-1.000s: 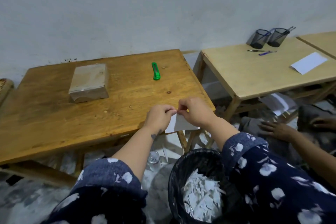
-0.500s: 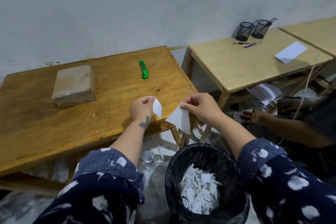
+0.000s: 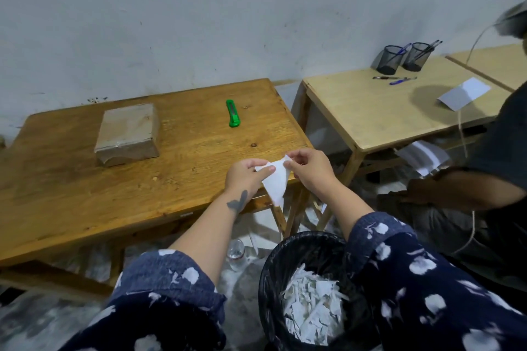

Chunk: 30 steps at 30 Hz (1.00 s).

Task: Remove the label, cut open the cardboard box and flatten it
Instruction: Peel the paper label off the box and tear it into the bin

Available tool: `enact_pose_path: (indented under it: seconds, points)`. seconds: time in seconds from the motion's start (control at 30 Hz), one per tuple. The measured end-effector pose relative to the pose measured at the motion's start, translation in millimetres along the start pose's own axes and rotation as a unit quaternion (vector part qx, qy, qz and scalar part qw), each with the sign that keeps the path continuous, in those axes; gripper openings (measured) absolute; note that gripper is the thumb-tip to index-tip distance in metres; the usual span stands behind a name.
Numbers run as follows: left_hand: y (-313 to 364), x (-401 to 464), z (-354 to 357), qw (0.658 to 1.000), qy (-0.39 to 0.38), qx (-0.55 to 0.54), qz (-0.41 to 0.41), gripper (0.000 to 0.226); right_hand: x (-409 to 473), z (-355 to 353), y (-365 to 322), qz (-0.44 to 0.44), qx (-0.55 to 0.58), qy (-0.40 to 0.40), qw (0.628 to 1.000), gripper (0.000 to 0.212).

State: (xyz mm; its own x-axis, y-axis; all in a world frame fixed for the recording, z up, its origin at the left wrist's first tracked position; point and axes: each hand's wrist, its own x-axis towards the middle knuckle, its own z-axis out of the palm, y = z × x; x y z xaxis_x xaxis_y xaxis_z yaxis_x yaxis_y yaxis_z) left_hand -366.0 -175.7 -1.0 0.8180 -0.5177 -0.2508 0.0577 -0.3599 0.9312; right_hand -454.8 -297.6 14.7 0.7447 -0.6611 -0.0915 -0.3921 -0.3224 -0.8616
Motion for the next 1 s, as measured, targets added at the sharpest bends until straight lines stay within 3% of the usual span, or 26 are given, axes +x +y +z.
enact_pose_path:
  seconds: [0.07,0.2,0.33,0.5,0.6,0.7,0.83,0.93,1.0]
  points:
    - [2,-2,0,1.0,0.017,0.006,0.008,0.007,1,-1,-1,0.0,-0.04,-0.043,0.998,0.033]
    - [4,-5,0,0.997,0.021,0.06,0.038,0.002,1,-4,0,0.0,-0.101,-0.102,0.99,0.022]
    - [6,-8,3,0.997,-0.002,0.071,0.031,0.008,-3,-7,0,-0.007,-0.082,-0.069,0.994,0.015]
    - [12,-11,12,0.999,0.002,0.033,0.008,0.022,-9,-5,7,0.016,-0.063,0.05,0.997,0.018]
    - [14,-10,19,0.999,0.039,-0.007,-0.003,0.022,-15,0,9,0.03,-0.02,0.02,0.999,0.014]
    - [18,-9,24,0.996,0.065,-0.053,-0.03,0.021,-20,4,8,0.053,0.057,-0.026,0.997,0.029]
    - [18,-10,28,0.993,0.065,-0.091,-0.049,0.021,-21,6,5,0.144,0.166,-0.046,0.975,0.031]
    - [15,-13,27,0.994,0.07,-0.08,-0.036,0.019,-24,2,5,0.137,0.152,-0.025,0.979,0.014]
    - [13,-15,25,0.997,0.065,-0.05,-0.009,0.011,-23,0,6,0.114,0.101,-0.007,0.988,0.016]
